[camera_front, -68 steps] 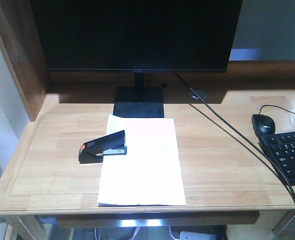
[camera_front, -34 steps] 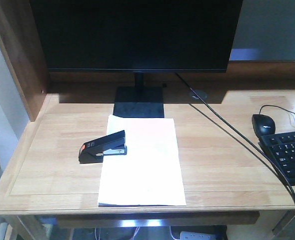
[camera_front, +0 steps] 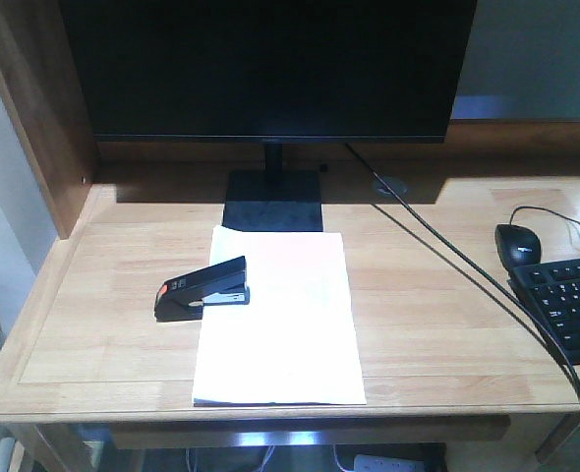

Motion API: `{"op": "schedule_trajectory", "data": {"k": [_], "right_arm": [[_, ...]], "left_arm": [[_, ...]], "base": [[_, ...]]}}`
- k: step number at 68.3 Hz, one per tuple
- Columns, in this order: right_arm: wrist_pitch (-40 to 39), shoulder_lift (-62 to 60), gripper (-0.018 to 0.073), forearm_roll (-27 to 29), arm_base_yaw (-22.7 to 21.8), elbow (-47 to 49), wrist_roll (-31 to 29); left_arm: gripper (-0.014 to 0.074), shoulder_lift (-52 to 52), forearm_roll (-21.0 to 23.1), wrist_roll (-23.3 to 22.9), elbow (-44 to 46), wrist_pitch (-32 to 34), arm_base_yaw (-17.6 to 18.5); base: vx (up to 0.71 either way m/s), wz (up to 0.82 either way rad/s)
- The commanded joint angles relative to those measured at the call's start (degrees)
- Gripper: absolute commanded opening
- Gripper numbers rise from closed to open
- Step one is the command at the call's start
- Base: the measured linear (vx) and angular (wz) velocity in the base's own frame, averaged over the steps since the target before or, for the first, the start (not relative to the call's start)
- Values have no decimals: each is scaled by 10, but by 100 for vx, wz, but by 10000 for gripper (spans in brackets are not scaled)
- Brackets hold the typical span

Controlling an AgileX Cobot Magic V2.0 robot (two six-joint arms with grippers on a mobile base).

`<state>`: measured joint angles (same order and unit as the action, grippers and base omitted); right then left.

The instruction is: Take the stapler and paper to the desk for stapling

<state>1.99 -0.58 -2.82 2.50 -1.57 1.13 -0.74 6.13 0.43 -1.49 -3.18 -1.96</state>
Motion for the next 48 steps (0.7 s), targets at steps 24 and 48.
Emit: {"op": "schedule_trajectory", "data": {"k": [24, 48], "right_arm": [[-37, -6, -9, -1, -2, -13, -4], [-37, -6, -9, -1, -2, -13, -4]], "left_arm": [[-6, -8, 1, -4, -8, 44, 0], [-6, -8, 1, -4, -8, 44, 0]], "base": [[0, 0], [0, 0]]}}
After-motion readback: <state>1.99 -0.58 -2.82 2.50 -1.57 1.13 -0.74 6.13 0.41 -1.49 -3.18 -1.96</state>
